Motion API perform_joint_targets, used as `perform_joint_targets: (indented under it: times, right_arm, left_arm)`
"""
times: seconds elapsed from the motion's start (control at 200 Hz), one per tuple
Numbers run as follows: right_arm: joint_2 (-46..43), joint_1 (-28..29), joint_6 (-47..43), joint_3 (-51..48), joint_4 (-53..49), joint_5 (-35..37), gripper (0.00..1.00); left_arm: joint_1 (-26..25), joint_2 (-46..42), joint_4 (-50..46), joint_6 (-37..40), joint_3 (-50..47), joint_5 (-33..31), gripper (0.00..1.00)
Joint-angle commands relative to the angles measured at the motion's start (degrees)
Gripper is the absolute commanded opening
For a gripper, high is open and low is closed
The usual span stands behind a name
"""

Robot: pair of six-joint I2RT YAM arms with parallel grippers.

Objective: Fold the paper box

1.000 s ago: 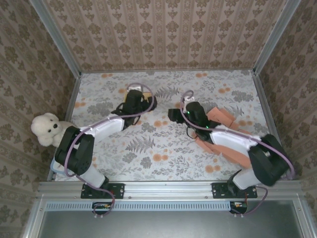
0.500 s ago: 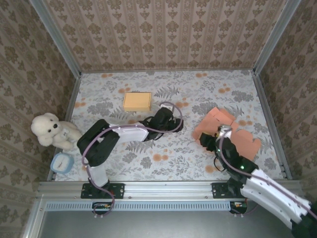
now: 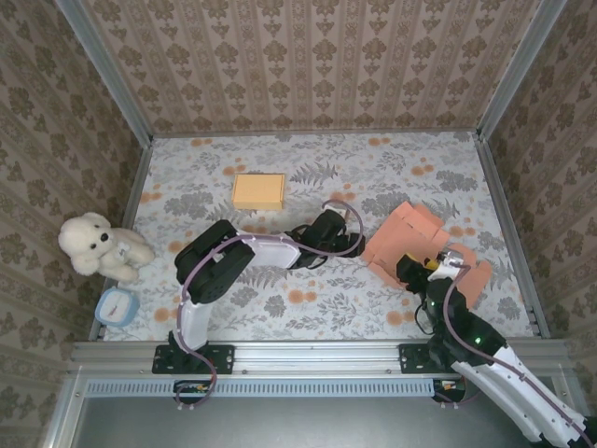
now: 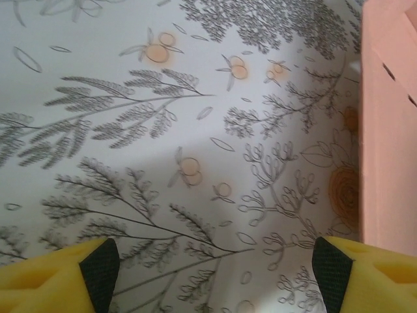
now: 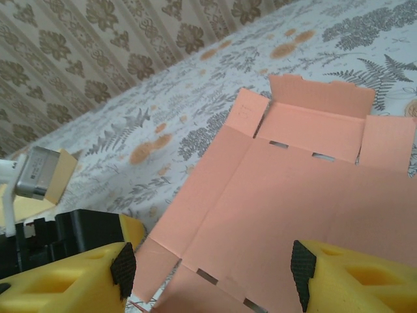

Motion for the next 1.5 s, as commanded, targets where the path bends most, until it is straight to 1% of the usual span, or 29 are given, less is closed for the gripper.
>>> perform_joint_targets:
  times: [0.0, 0.235, 0.395, 0.47, 0.59, 0.75, 0.87, 0.955, 1.02, 1.09, 1.23, 1.37, 1.435, 1.495]
  right_arm:
    - [0.9, 0.3, -0.8, -0.1, 1.0, 1.4, 0.67]
    - [1.0, 0.3, -1.2, -0.2, 1.3, 0.9, 0.67]
    - [1.0, 0.3, -1.3, -0.1, 1.2, 0.6, 0.67]
    - [0.9, 0.3, -1.3, -0.1, 1.0, 0.5, 0.67]
    - [0.3, 0.3, -1.4, 0.0, 0.7, 0.5, 0.67]
    - [-0.8, 0.3, -1.5, -0.2, 0.1, 0.5, 0.67]
    - [-1.0, 0.3, -1.6, -0.2, 0.1, 0.6, 0.67]
    - [-1.0, 0.3, -1.6, -0.2, 0.2, 0.6, 0.67]
    - [-1.0, 0.3, -1.8, -0.2, 0.2, 0.7, 0.67]
    - [-1.0, 0.3, -1.9, -0.2, 0.3, 0.9, 0.67]
    - [-0.9, 0.3, -2.3, -0.3, 0.7, 1.0, 0.68]
    - [-0.6, 0.3, -3.5, 0.0, 2.1, 0.6, 0.68]
    - [0.2, 0.3, -4.5, 0.2, 3.7, 0.0, 0.68]
    - [2.0, 0.3, -5.6, 0.6, 6.2, -0.8, 0.68]
  left_arm:
    - [-2.1, -0.8, 1.8, -1.0, 2.0, 0.1, 0.81]
    - [-4.0, -2.2, 0.3, -0.9, 3.5, -0.8, 0.81]
    - [-5.9, -1.5, 1.2, -2.1, 4.3, -0.6, 0.80]
    - [-6.9, -0.3, 0.1, -2.1, 5.8, -0.1, 0.80]
    - [-7.3, 1.1, 0.5, -3.2, 6.3, 1.2, 0.76]
    - [-7.3, 1.7, 1.5, -4.5, 6.2, 3.0, 0.59]
    - [-7.3, 2.7, 1.7, -5.4, 6.6, 4.2, 0.49]
    - [-7.3, 2.9, 2.2, -6.1, 6.4, 4.5, 0.43]
    - [-7.3, 2.9, 2.6, -6.3, 6.3, 5.3, 0.42]
    - [-7.3, 2.9, 3.1, -6.4, 6.3, 5.9, 0.31]
    - [-7.0, 1.7, 2.9, -5.7, 6.0, 6.2, 0.00]
    - [-4.0, -4.0, 2.2, -3.7, 3.1, 6.5, 0.00]
    - [-1.2, -7.8, -0.4, -1.1, 2.2, 7.3, 0.00]
    - [2.1, -11.2, -4.0, 2.4, 2.4, 9.8, 0.00]
